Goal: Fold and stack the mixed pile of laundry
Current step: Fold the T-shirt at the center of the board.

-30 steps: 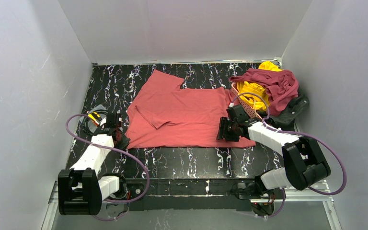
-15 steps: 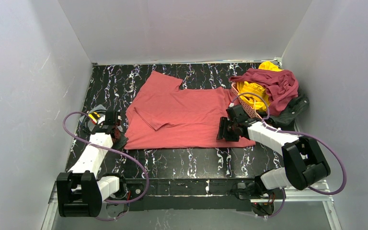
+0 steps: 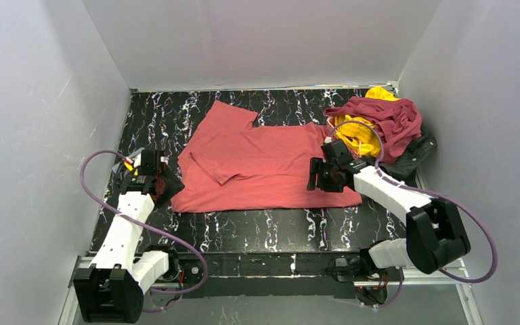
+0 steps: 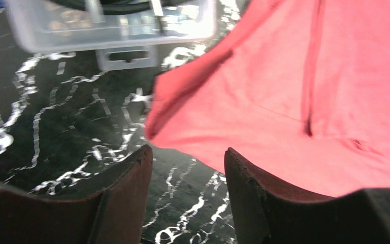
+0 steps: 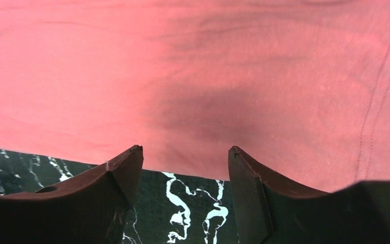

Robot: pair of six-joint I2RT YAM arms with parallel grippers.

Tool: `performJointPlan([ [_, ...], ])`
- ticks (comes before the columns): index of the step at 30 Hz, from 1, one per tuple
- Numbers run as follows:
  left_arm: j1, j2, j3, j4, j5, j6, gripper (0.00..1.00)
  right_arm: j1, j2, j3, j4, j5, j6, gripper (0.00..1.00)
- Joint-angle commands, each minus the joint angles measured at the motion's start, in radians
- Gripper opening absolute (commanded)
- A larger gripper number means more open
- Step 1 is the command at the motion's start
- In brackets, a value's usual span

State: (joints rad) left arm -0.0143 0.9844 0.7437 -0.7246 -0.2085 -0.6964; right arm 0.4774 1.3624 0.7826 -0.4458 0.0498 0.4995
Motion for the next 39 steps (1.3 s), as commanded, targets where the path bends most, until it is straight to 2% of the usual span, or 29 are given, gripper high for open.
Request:
performJointPlan([
  [1, -0.073, 0.030, 0.046, 0.079, 0.175, 0.027, 0.55, -0.005, -0.045, 0.057, 0.005, 0.026, -0.039, 0.71],
  [6, -0.202, 0.190, 0.055, 0.235, 0.287, 0.015, 0.57, -0.005, 0.041, 0.051, 0.075, 0.010, -0.083, 0.71],
  [10, -0.229, 0.284, 0.012, 0.388, 0.386, 0.002, 0.57, -0.005, 0.086, 0.023, 0.093, -0.031, -0.083, 0.71],
  [20, -0.230, 0.334, -0.139, 0.387, 0.322, -0.043, 0.59, -0.001, 0.070, -0.147, 0.063, -0.145, 0.027, 0.71],
  [24, -0.225, 0.270, -0.228, 0.355, 0.279, -0.097, 0.61, 0.008, -0.016, -0.218, 0.020, -0.162, 0.070, 0.72],
  [31, -0.225, 0.002, -0.379, 0.291, 0.255, -0.214, 0.61, 0.037, -0.144, -0.313, -0.047, -0.214, 0.115, 0.72],
  [36, -0.226, -0.192, -0.356, 0.140, 0.249, -0.223, 0.62, 0.093, -0.231, -0.317, -0.131, -0.207, 0.140, 0.72],
  [39, -0.226, -0.260, -0.295, 0.080, 0.292, -0.203, 0.66, 0.114, -0.291, -0.249, -0.202, -0.172, 0.139, 0.74],
])
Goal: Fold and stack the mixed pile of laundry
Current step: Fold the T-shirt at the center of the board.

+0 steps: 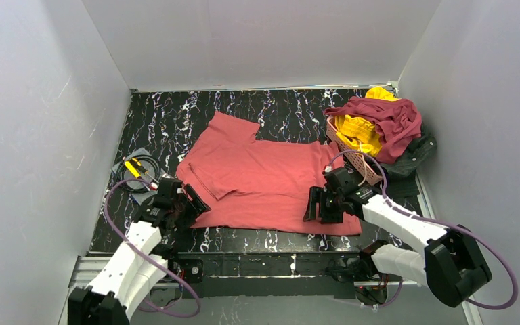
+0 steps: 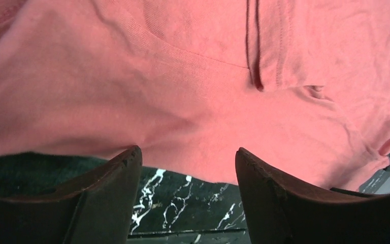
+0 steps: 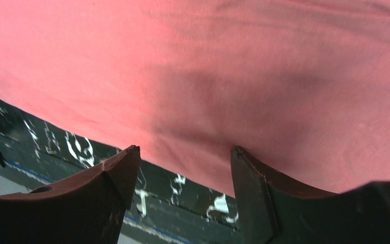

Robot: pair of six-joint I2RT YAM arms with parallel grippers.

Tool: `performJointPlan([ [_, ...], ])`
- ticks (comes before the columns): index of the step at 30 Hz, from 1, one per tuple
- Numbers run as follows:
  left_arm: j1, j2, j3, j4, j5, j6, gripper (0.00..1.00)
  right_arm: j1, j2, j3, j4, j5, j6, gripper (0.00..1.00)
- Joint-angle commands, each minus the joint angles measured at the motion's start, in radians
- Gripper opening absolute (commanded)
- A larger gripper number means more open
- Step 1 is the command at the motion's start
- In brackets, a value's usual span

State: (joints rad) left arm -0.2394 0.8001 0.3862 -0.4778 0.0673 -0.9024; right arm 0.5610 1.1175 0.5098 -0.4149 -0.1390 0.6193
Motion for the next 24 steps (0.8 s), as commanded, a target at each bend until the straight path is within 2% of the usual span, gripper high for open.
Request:
performJointPlan([
  [1, -0.001, -0.072, 0.092, -0.177, 0.037, 0.016, 0.67, 0.033, -0.055, 0.062, -0.256, 0.029, 0.007, 0.76],
  [6, -0.001, 0.055, 0.321, -0.262, 0.122, 0.176, 0.68, 0.092, -0.039, 0.258, -0.212, 0.080, -0.105, 0.77],
  [9, 0.002, 0.118, 0.493, -0.353, 0.044, 0.310, 0.71, 0.160, 0.024, 0.366, -0.099, 0.088, -0.182, 0.74],
  [12, 0.042, 0.160, 0.599, -0.381, -0.012, 0.401, 0.74, 0.265, 0.122, 0.456, 0.051, 0.096, -0.255, 0.66],
  [17, 0.188, 0.180, 0.588, -0.292, -0.006, 0.473, 0.74, 0.478, 0.341, 0.631, 0.189, 0.206, -0.419, 0.59],
  [20, 0.194, 0.154, 0.551, -0.232, -0.124, 0.511, 0.74, 0.553, 0.492, 0.725, 0.237, 0.216, -0.485, 0.52],
  [24, 0.198, 0.087, 0.433, -0.131, -0.202, 0.528, 0.74, 0.591, 0.656, 0.836, 0.247, 0.202, -0.548, 0.51],
])
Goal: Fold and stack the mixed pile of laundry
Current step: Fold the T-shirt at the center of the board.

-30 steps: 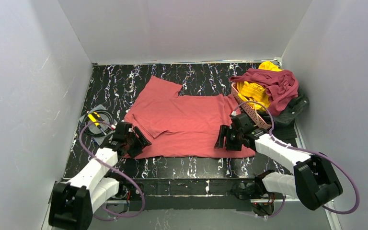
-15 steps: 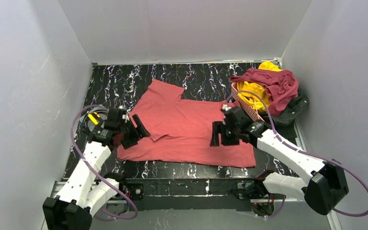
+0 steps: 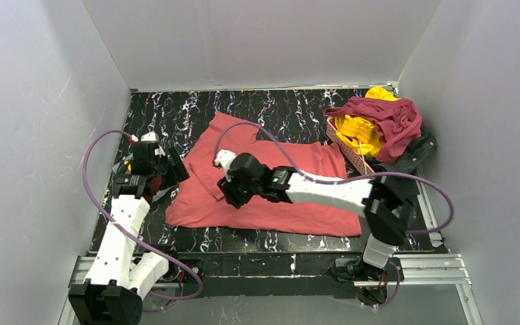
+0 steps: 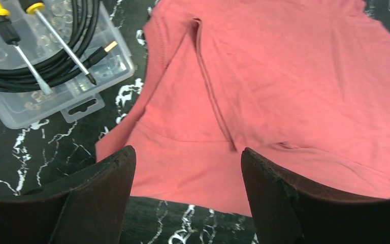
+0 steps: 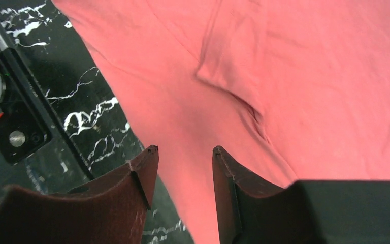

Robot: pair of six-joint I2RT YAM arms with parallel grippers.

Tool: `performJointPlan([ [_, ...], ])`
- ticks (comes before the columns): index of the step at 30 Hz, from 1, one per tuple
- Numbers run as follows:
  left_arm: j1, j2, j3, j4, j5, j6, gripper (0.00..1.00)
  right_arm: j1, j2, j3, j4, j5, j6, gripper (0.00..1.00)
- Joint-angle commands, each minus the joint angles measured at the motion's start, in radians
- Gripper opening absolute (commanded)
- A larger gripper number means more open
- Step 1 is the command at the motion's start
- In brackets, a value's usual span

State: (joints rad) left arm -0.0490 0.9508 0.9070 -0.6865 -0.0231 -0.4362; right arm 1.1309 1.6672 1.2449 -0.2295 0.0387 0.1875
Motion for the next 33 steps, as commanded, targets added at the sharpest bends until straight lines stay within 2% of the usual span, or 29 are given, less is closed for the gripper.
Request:
performJointPlan([
  [1, 0.011, -0.061, -0.079, 0.064, -0.109, 0.059, 0.74, 0.026, 0.141, 0.125, 0.058, 0.017, -0.126, 0.51],
  [6, 0.016, -0.034, -0.065, 0.059, -0.080, 0.054, 0.74, 0.043, 0.286, 0.234, 0.038, 0.029, -0.176, 0.51],
  [15, 0.016, -0.010, -0.066, 0.069, -0.019, 0.056, 0.74, 0.050, 0.444, 0.368, -0.004, 0.087, -0.234, 0.52],
  [24, 0.018, -0.005, -0.066, 0.071, -0.003, 0.055, 0.75, 0.049, 0.509, 0.398, -0.038, 0.103, -0.239, 0.50],
  [26, 0.017, -0.004, -0.066, 0.071, -0.002, 0.055, 0.75, 0.049, 0.514, 0.399, -0.039, 0.109, -0.235, 0.44],
  [28, 0.017, -0.004, -0.066, 0.070, 0.000, 0.055, 0.75, 0.049, 0.511, 0.404, -0.041, 0.119, -0.223, 0.30],
  [29, 0.017, -0.005, -0.066, 0.068, -0.005, 0.050, 0.75, 0.049, 0.506, 0.403, -0.037, 0.125, -0.216, 0.27],
  [31, 0.017, -0.020, -0.073, 0.064, -0.002, 0.011, 0.75, 0.049, 0.488, 0.397, -0.022, 0.127, -0.197, 0.26],
  [33, 0.017, -0.042, -0.116, 0.092, 0.071, -0.070, 0.75, 0.044, 0.476, 0.397, -0.013, 0.121, -0.194, 0.26],
])
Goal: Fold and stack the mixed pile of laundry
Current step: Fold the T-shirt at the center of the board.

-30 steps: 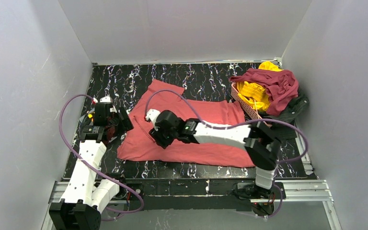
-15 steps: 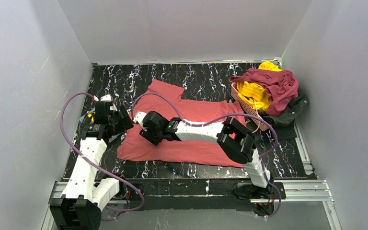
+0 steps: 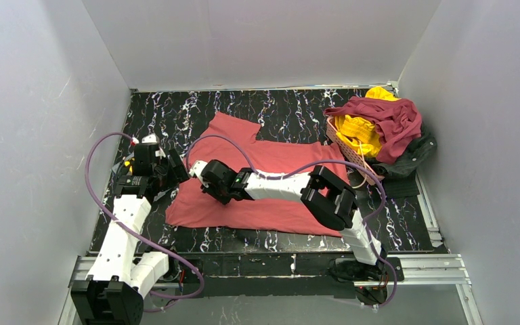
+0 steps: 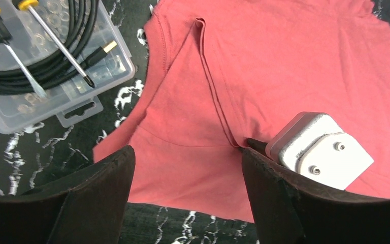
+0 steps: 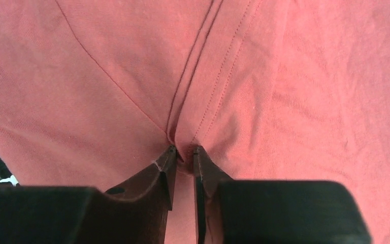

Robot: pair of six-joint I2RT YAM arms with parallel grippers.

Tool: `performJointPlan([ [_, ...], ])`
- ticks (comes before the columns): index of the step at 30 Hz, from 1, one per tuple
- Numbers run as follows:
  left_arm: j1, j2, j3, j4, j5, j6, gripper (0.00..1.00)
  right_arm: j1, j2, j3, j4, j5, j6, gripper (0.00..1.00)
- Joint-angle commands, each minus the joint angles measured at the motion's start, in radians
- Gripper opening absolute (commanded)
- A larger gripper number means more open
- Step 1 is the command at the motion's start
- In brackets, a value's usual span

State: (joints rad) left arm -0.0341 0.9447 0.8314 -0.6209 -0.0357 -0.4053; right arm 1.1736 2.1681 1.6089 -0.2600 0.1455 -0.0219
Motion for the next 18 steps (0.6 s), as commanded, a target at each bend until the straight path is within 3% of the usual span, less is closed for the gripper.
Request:
performJointPlan([
  [1, 0.001, -0.043, -0.071, 0.048, 0.120, -0.149, 0.75, -0.002, -0.028, 0.033, 0.020, 0.011, 0.043, 0.26],
  [7, 0.000, -0.039, -0.264, 0.235, 0.224, -0.349, 0.73, -0.057, -0.069, -0.003, 0.070, -0.048, 0.164, 0.18],
  [13, 0.000, 0.002, -0.333, 0.309, 0.272, -0.356, 0.73, -0.161, -0.120, -0.123, 0.190, -0.180, 0.334, 0.07],
  [18, 0.000, 0.046, -0.363, 0.345, 0.282, -0.352, 0.73, -0.229, -0.135, -0.203, 0.296, -0.243, 0.446, 0.05],
])
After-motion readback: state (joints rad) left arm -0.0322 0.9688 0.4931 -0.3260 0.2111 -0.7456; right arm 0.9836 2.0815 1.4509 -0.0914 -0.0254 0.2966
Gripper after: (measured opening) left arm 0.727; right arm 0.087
